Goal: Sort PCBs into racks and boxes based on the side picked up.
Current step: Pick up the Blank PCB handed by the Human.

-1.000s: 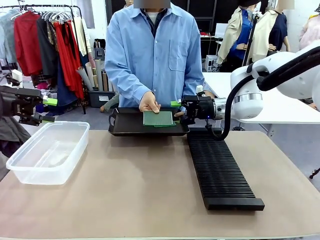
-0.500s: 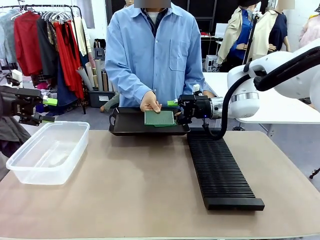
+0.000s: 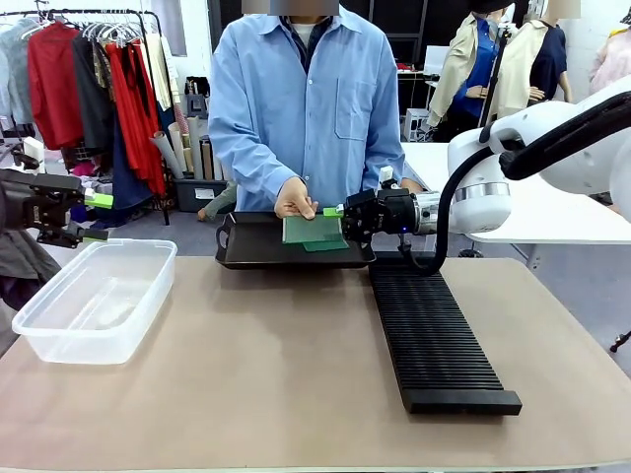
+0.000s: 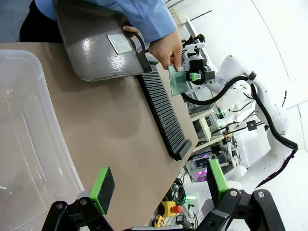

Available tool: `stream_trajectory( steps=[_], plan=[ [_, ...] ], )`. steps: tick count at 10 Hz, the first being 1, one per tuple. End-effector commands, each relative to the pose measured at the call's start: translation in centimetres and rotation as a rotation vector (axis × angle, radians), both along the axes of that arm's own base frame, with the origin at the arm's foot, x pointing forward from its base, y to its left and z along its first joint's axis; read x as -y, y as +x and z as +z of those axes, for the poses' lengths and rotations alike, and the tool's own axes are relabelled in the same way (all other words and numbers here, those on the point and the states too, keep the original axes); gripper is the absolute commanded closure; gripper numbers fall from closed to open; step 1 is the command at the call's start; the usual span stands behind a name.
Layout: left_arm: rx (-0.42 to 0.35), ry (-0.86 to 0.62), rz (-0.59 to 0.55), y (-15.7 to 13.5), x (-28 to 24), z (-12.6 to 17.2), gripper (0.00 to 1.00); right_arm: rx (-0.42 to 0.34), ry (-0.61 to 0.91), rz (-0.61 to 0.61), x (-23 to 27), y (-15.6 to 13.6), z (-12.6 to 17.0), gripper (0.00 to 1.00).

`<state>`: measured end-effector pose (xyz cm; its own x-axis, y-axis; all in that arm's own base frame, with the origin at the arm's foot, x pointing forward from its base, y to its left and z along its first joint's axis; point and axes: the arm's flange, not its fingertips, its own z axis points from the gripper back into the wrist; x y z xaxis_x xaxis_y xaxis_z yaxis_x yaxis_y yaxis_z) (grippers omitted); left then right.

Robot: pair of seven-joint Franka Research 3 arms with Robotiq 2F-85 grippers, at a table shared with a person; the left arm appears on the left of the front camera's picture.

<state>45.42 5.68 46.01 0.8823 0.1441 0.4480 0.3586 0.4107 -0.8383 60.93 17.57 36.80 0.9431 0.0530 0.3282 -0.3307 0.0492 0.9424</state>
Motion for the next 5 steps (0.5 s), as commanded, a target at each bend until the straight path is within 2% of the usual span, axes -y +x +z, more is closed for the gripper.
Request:
stream_trajectory(
  steps=[1,5],
  plan=[
    [0.001,-0.003,0.0,-0.1,-0.03,0.04,0.0,-0.023,-0.004,-0.011,-0.69,0.75,0.36,1.0],
    [0.001,-0.003,0.0,-0.1,-0.03,0.04,0.0,-0.06,-0.033,0.0,-1.01,0.68,0.35,1.0]
  ],
)
